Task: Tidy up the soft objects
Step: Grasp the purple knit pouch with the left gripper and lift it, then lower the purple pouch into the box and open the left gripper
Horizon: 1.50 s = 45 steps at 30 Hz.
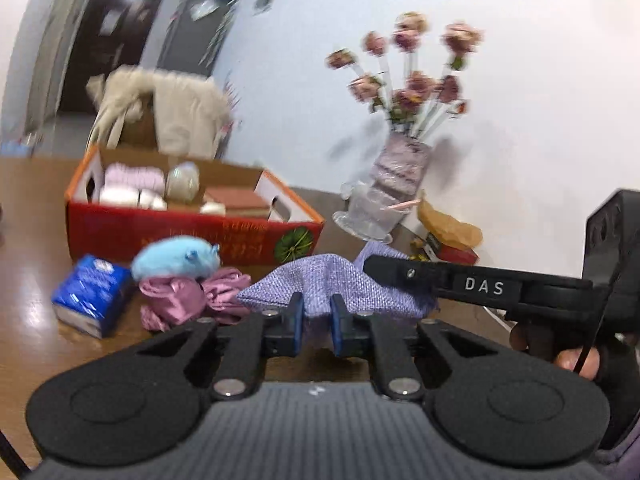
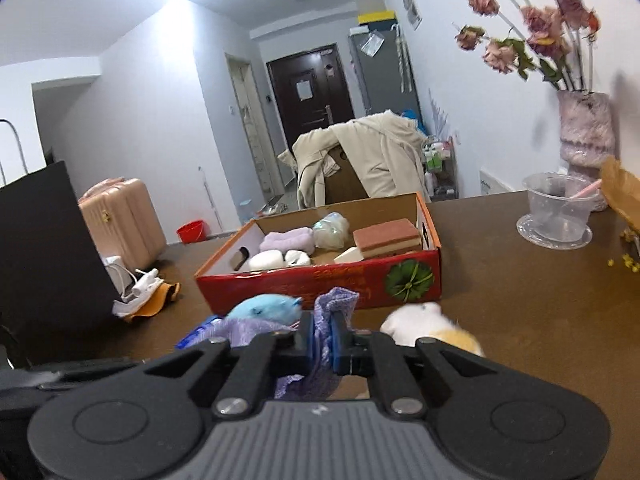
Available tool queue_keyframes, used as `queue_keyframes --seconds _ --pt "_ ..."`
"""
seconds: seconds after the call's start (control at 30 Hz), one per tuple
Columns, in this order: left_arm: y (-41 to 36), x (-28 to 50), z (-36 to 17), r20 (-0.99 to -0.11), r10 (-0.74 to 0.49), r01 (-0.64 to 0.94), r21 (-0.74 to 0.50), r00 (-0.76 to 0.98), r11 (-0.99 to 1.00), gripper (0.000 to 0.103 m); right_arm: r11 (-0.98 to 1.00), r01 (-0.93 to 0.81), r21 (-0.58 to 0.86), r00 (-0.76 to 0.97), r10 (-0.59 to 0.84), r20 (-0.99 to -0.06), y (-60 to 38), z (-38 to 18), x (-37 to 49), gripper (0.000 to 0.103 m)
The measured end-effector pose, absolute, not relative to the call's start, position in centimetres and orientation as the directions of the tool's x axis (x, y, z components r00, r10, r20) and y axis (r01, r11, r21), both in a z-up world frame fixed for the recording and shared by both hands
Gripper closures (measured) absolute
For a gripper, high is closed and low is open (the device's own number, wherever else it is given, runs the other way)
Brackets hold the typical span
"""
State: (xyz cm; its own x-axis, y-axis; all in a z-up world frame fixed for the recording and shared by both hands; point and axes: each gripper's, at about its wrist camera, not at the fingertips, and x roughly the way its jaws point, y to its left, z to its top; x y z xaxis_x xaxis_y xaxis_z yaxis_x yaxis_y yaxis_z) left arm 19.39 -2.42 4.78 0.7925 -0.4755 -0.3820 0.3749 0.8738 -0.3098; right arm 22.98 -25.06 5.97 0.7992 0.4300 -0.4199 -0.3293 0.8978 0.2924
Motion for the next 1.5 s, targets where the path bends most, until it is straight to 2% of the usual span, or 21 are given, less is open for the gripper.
queue_keyframes --seconds 0.3,0.43,0.53,0.73,0.97,1.03,1.07,1.13,1.23,1.27,1.3,1.33,1.43,1.5 --pt "-0.9 16.7 6.5 -0.337 -0.489 0.429 -0.24 0.805 0.871 0.09 0.889 -0.325 0.324 0.799 0.441 -0.408 -24.3 6.7 20.2 0.095" --pt "0.6 19.9 8.8 -0.289 -0.458 0.419 -0.19 0.84 0.888 0.09 0.87 -0.38 0.316 0.797 0.481 -0.365 -22.7 8.8 23.7 0.095" --pt "2.2 24.1 10.4 -0.288 -0.43 0.396 -0.171 0.856 0.902 0.09 0.843 -0.422 0.335 0.766 0.528 -0.366 -20.9 10.0 28.9 0.095" --pt "5.3 33.3 10.9 -0.334 -0.315 0.283 -0.141 0.888 0.949 0.09 0.824 -0.446 0.35 0.718 0.563 -0.41 -15.7 9.6 39.6 0.095" --pt "7.0 40.1 6.6 -0.459 -0.209 0.15 -0.162 0.863 0.975 0.088 0.855 -0.411 0.316 0.689 0.518 -0.507 -11.6 4.7 47.2 0.095" --pt "7.5 40.5 5.4 -0.486 -0.198 0.13 -0.169 0.851 0.977 0.071 0.866 -0.406 0.293 0.677 0.5 -0.54 -11.0 3.2 47.7 0.095" --pt "7.8 40.6 4.9 -0.504 -0.195 0.115 -0.186 0.841 0.976 0.058 0.869 -0.405 0.283 0.67 0.493 -0.555 -10.8 2.6 47.8 0.094" --pt "8.5 40.6 4.5 -0.536 -0.2 0.087 -0.228 0.82 0.97 0.055 0.876 -0.404 0.263 0.639 0.476 -0.605 -10.4 1.6 48.1 0.092" --pt "9.3 40.1 4.8 -0.521 -0.214 0.072 -0.28 0.826 0.957 0.046 0.858 -0.436 0.273 0.557 0.495 -0.667 -10.0 0.9 48.4 0.085" --pt "9.5 39.8 5.2 -0.515 -0.213 0.068 -0.286 0.831 0.956 0.044 0.854 -0.438 0.283 0.546 0.502 -0.671 -10.0 0.9 48.3 0.078" --pt "9.5 39.5 5.3 -0.513 -0.209 0.065 -0.284 0.833 0.957 0.044 0.848 -0.433 0.305 0.537 0.515 -0.668 -10.3 1.1 48.2 0.062" --pt "9.5 39.2 5.7 -0.511 -0.202 0.061 -0.278 0.835 0.958 0.043 0.84 -0.429 0.333 0.525 0.532 -0.665 -10.7 1.4 48.3 0.056" --pt "9.2 38.2 7.0 -0.504 -0.196 0.061 -0.272 0.841 0.96 0.035 0.846 -0.422 0.327 0.555 0.526 -0.644 -11.9 3.3 47.1 0.055" --pt "9.0 37.2 7.9 -0.499 -0.193 0.062 -0.267 0.845 0.962 0.031 0.86 -0.422 0.285 0.593 0.5 -0.631 -12.6 5.0 45.9 0.046"
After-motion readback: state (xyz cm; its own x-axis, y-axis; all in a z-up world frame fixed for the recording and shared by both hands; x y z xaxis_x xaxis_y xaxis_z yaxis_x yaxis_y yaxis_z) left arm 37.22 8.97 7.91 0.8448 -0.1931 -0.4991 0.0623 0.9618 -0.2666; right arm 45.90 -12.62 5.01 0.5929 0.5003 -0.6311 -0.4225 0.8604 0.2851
